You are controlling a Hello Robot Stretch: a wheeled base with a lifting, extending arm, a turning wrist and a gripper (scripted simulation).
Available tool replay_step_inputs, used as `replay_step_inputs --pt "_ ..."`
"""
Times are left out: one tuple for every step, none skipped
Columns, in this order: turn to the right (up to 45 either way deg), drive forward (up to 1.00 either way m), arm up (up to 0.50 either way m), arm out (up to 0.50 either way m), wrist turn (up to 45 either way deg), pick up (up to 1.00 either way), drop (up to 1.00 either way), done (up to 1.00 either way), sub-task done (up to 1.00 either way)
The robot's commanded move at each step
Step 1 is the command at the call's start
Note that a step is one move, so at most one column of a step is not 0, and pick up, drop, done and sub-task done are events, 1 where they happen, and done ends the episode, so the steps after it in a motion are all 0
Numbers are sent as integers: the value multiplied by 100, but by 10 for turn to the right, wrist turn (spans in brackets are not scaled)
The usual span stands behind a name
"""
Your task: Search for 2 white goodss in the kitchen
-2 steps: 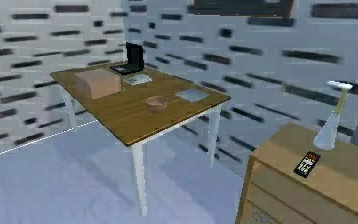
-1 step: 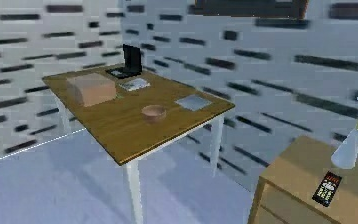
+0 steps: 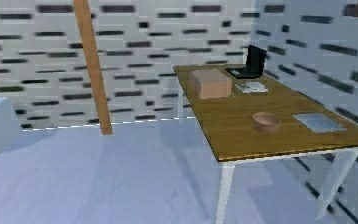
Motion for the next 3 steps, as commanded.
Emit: replay_step_inputs --pt "0 30 0 0 0 0 0 0 0" --pt "-420 0 0 0 0 0 0 0 0" --pt "0 75 0 0 0 0 0 0 0"
